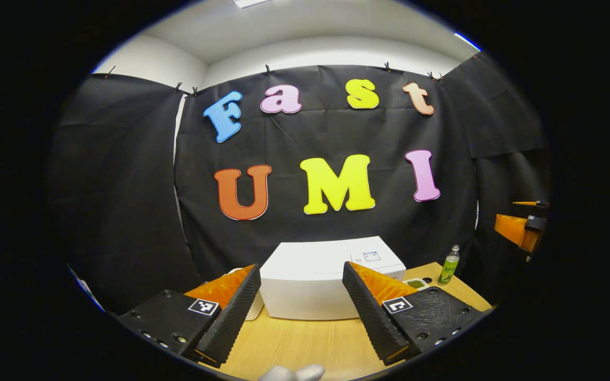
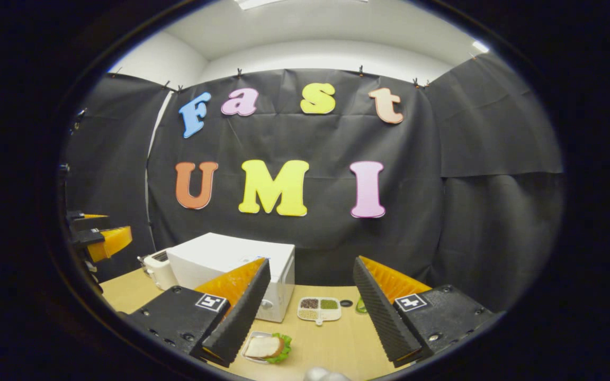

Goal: Open the microwave oven with the left hand, put the food in, and close the microwave oven.

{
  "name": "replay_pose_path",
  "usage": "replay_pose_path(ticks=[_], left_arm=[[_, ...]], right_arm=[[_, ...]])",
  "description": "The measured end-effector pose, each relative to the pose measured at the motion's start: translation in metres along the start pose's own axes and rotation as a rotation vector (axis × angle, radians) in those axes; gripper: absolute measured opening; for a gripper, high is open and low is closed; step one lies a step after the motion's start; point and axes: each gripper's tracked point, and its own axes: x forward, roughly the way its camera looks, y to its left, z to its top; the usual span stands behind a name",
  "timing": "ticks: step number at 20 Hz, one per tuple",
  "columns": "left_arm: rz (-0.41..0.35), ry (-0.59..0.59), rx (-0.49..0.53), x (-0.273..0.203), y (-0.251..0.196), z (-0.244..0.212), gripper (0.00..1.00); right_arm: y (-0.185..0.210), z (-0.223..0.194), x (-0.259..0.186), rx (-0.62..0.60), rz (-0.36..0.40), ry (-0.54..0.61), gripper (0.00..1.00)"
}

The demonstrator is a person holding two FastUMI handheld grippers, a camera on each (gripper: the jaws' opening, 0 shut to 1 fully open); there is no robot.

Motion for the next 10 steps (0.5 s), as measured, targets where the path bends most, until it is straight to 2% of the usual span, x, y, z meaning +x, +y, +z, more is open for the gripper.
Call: replay_pose_path(ticks=[5, 6, 7, 8, 9, 10], left_arm=[[-0.078, 0.033, -0.04, 0.037, -0.04, -0.047, 0.96], [-0.097, 0.049, -0.056, 0.047, -0.053, -0.065, 0.96], [-0.119, 0.069, -0.062, 0.059, -0.067, -0.083, 0.96], [-0.135, 0.071, -0.064, 0.069, -0.078, -0.096, 0.96], [-0.148, 0.085, -0.063, 0.081, -0.089, -0.112, 0.96], [-0.168, 0.101, -0.06, 0.095, -0.103, -0.129, 0.96]], right_arm=[[-0.01, 0.006, 0.001, -0.017, -0.025, -0.005, 0.93], [-0.015, 0.01, -0.001, -0.025, -0.037, -0.013, 1.0], [-0.019, 0.012, -0.003, -0.04, -0.048, -0.019, 0.93], [-0.022, 0.014, -0.005, -0.055, -0.061, -0.021, 1.0], [-0.025, 0.016, -0.008, -0.067, -0.071, -0.025, 0.93], [-0.028, 0.017, -0.011, -0.078, -0.083, -0.021, 0.93]])
